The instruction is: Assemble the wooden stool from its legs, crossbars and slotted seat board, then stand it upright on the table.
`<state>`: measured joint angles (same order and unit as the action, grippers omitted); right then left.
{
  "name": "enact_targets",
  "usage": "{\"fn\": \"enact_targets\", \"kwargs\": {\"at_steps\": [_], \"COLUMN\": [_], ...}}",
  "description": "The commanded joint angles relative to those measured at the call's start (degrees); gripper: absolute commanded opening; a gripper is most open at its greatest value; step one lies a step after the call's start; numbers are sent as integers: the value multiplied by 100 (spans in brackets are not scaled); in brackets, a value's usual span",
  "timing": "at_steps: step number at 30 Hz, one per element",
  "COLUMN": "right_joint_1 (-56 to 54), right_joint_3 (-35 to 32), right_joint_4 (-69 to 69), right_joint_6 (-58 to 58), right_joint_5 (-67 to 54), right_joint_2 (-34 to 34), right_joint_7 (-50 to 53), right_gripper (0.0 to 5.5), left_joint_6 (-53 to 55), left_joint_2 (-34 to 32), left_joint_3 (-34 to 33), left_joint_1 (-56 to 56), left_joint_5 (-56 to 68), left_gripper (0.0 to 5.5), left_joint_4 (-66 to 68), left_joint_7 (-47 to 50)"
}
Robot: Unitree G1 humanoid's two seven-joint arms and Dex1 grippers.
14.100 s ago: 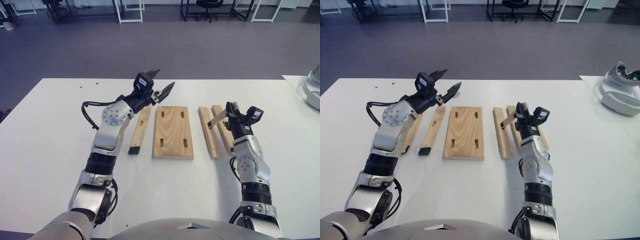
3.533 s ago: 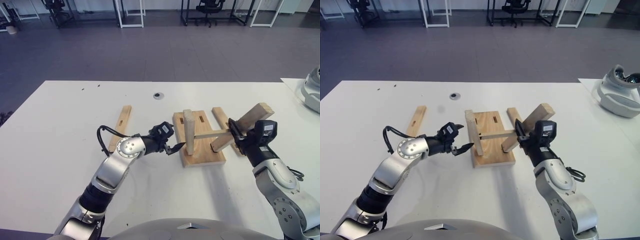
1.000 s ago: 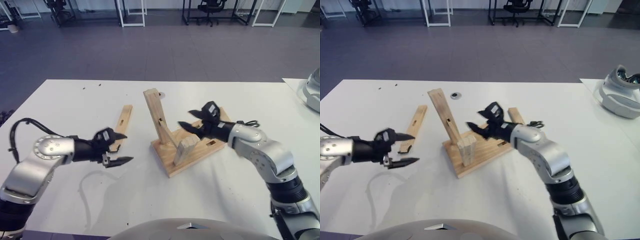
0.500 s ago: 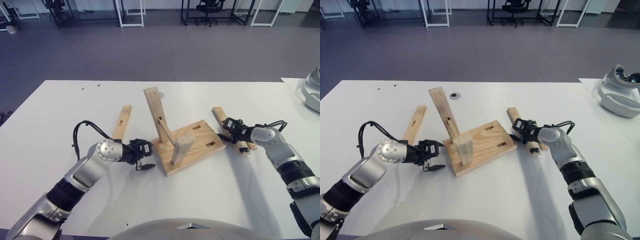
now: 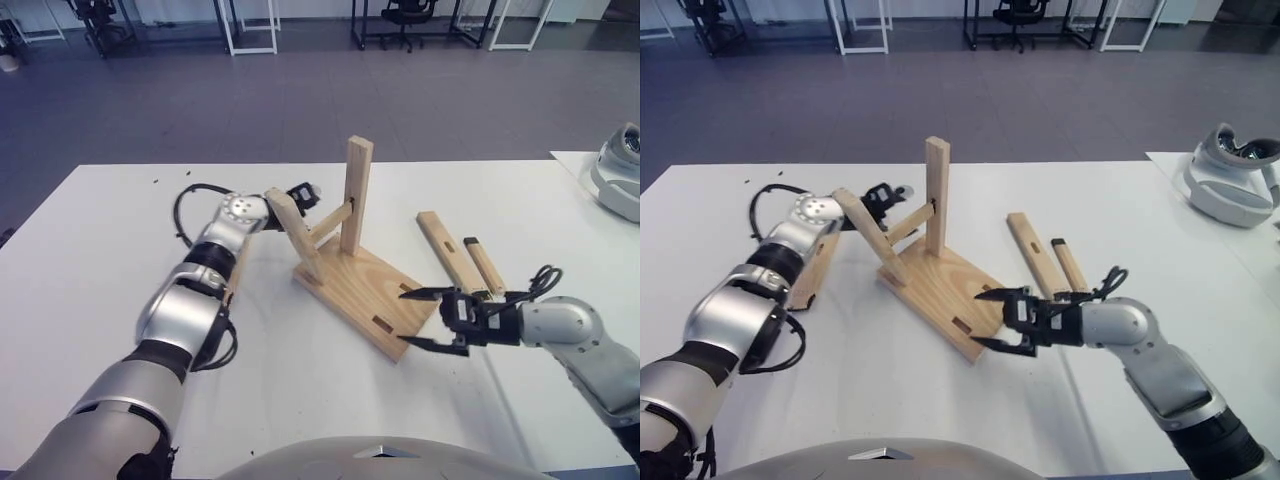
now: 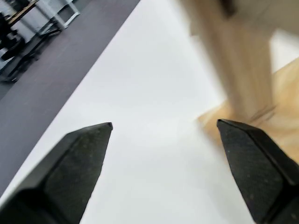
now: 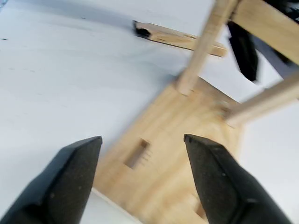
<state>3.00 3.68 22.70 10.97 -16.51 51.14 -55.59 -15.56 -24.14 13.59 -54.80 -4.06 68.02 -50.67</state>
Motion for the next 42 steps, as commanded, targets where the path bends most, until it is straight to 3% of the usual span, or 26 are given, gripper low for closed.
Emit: {"fn": "enact_targets", "kwargs": {"at_steps": [1, 5, 9, 13, 19, 21, 25, 27, 40, 42], "right_joint_1": [-802, -1680, -2118, -1841, -1187, -1033, -756, -760, -1025, -1046], "right_joint_3": [-286, 135, 896, 1060, 1047, 587, -1509, -1936, -1699, -1646], "right_joint_4": [-1152, -2977, -4105, -4043, -3059, -2780, -2202, -2637, -4460, -4564], "right_joint_6": [-139, -871, -1772, -1993, -1390, -1079, 115, 518, 1342, 1303], "right_joint_5": [380, 1248, 2029, 1834, 1646, 1734, 744, 517, 352, 335], "right_joint_2": [-241, -684, -784, -860, -1418, -1554, -1546, -1501, -1714, -1738], "right_joint_7": [510, 964, 580, 85, 416, 1153, 2252, 2384, 2239, 2132], "right_gripper": [327, 327, 327, 327, 327, 327, 327, 327, 327, 293], "left_joint_6": [-408, -166, 729, 1296, 1159, 1020, 1251, 1600, 3114, 3290], "left_joint_2": [-725, -943, -1555, -814, 451, 384, -343, -485, -464, -445], "left_joint_3": [-421, -302, 420, 863, 738, 619, 17, -152, -473, -599], "left_joint_1": [-39, 1137, 3105, 3382, 2058, 1981, 2651, 3065, 3745, 3739], "left_joint_5": [87, 597, 154, -666, -1346, -1314, -950, -742, 171, 351], "left_gripper": [413, 413, 413, 413, 413, 413, 413, 413, 413, 413], "left_joint_4": [116, -2008, -5078, -5614, -3564, -3485, -4637, -5437, -7679, -7820], "left_joint_7": [-230, -1818, -2231, -1136, 1340, 1500, 1351, 1189, 933, 946]}}
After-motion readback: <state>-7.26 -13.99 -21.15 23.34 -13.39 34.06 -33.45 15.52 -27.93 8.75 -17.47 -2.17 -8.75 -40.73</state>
